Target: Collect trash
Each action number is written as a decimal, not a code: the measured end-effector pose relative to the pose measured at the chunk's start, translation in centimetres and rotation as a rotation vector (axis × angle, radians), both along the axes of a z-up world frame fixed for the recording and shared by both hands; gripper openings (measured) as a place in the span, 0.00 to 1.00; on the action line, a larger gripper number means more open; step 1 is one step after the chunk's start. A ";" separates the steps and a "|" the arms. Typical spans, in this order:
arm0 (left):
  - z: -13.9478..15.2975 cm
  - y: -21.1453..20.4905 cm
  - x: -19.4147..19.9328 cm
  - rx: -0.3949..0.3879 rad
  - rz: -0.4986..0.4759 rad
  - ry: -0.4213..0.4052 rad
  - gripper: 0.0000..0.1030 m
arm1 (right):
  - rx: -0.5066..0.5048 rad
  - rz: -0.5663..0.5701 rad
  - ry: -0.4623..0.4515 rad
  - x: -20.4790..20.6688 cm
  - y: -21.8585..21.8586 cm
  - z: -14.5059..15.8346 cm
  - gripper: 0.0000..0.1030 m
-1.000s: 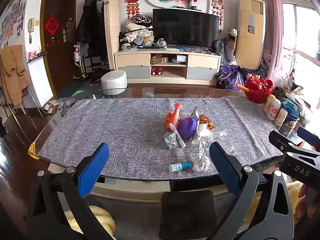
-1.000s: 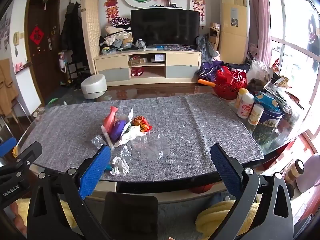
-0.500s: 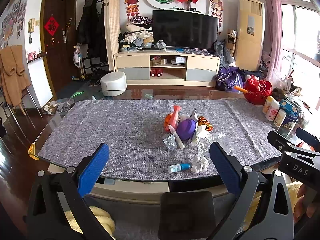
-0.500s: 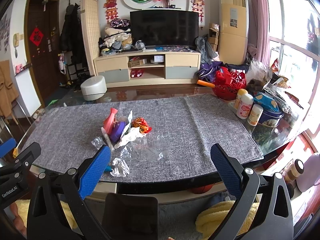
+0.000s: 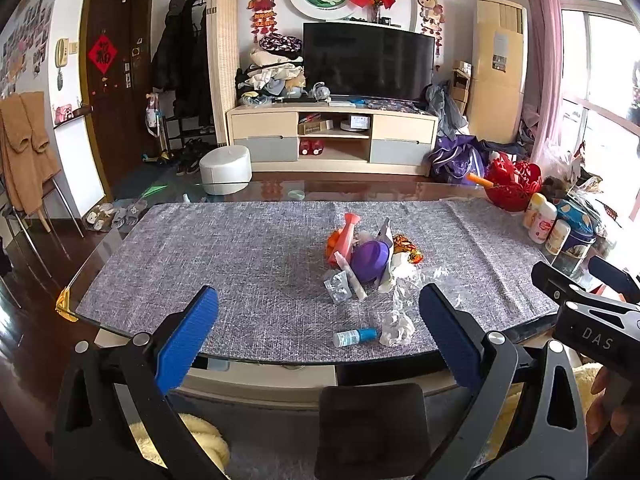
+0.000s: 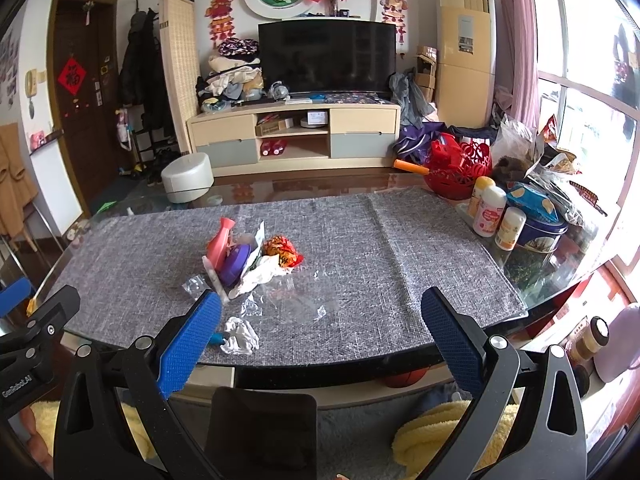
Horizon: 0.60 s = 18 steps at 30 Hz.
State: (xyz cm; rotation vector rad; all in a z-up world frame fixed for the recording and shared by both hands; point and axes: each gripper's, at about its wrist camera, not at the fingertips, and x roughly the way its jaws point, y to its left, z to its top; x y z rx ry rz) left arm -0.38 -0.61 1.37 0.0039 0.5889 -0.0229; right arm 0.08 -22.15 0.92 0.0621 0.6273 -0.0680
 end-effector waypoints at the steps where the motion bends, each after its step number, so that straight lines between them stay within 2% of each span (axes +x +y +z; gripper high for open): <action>1: 0.0 0.0 0.0 0.000 0.000 0.001 0.92 | 0.002 0.001 0.002 0.0 0.0 0.0 0.97; 18: 0.2 -0.4 0.0 -0.002 -0.003 -0.001 0.92 | 0.006 0.001 -0.001 0.1 -0.2 0.0 0.97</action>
